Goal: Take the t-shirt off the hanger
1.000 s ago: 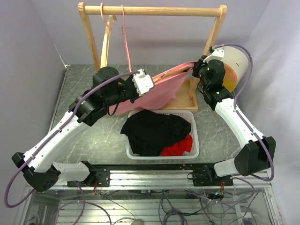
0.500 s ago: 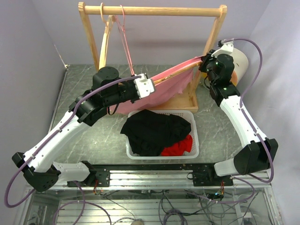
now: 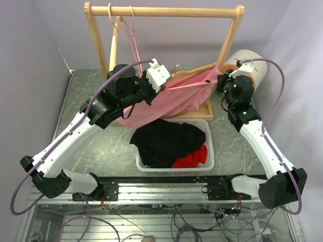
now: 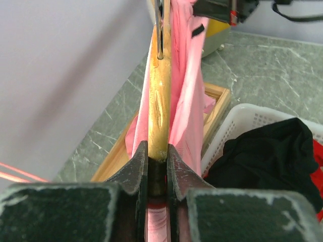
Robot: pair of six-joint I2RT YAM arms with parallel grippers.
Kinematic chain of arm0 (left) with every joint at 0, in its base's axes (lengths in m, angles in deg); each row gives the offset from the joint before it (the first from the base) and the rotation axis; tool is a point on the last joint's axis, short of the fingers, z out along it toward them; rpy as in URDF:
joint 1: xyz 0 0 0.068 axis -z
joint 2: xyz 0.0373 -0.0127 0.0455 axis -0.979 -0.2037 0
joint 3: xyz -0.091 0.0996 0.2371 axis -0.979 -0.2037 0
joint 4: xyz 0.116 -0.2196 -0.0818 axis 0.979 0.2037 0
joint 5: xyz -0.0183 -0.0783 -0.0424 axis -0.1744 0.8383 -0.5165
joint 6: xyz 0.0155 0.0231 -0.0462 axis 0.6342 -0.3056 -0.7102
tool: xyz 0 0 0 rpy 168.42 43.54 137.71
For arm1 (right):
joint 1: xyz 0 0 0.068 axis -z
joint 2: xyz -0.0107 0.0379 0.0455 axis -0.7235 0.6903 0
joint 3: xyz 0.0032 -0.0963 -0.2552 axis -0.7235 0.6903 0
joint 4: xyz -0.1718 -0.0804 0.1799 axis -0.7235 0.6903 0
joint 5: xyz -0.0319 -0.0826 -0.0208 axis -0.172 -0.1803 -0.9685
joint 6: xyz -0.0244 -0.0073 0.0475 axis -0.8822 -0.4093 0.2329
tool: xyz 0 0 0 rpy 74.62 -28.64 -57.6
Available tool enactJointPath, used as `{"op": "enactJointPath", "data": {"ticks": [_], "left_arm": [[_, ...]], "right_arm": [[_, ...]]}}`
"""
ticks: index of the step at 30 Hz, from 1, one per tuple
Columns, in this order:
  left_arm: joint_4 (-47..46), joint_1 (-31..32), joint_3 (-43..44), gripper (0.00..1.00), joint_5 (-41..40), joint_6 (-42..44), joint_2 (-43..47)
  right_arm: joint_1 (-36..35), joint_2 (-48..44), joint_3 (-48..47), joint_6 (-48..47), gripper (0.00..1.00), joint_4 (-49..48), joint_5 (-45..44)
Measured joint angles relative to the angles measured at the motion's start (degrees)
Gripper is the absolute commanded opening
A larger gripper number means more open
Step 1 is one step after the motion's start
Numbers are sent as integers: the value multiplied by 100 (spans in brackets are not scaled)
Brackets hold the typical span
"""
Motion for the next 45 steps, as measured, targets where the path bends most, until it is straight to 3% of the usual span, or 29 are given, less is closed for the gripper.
{"op": "enactJointPath", "data": {"ticks": [5,11,16,21,33,45], "left_arm": [[-4,7,127,7,-437,-546,-92],[-717,-55,127,7,-1335,-1137,-92],[-1134,-72,258,7,-1576,-1434,-192],[-1204,-72,599,7,-1681,-1515,-586],[-1241,-103,1176,7,-2291,-1488,-1401],[-822,-863,2946,7,-2000,-1556,-2546]], "right_arm": [[-894,-223,131,-350,0,-55,-667],[-2382,-238,179,-658,0,-4,-1187],[-3679,-127,116,-1056,0,-7,-1790],[-4350,-170,76,-1449,0,17,-2538],[-4800,-1685,-398,-1834,0,317,-3060],[-4800,-2133,-2216,-2463,0,173,-1578]]}}
